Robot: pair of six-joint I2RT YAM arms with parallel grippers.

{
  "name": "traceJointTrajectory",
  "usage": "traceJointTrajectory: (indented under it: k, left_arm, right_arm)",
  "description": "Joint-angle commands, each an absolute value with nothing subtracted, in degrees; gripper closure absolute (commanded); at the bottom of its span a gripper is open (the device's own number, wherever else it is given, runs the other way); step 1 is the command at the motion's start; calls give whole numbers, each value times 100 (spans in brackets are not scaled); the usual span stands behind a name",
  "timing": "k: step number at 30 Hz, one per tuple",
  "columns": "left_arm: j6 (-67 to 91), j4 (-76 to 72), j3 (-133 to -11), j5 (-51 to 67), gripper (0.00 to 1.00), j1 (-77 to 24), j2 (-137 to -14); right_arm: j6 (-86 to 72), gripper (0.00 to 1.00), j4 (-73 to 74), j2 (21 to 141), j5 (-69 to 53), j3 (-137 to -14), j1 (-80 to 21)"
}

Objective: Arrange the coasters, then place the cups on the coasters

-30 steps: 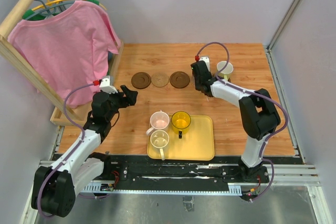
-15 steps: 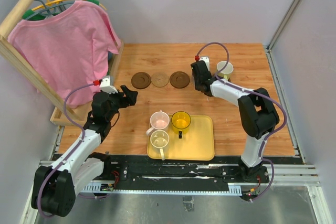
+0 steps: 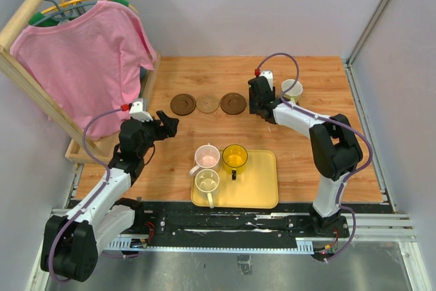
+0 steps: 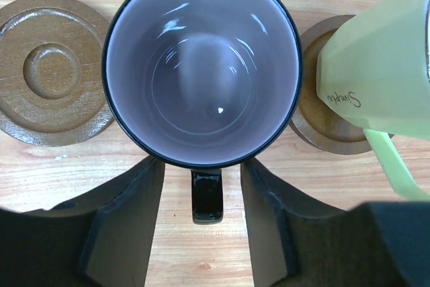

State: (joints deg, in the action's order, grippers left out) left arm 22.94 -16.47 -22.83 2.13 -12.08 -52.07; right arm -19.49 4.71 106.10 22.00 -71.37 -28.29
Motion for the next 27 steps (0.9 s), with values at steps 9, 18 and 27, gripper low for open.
traceJointTrajectory:
  k: [9, 18, 27]
  left_arm:
    - [2170, -1782, -2350, 206, 20, -1184, -4966]
    - [2172, -1766, -2305, 381, 19, -1183, -4822]
    - [2167, -1892, -2200, 358, 19, -1195, -4833]
  right_arm:
    - [-2190, 37, 537, 10201, 2116, -7039, -2742]
    - [-2216, 22, 689, 9264, 2016, -6526, -2976]
    - [-2195, 19, 945, 8084, 2229, -5847, -3418]
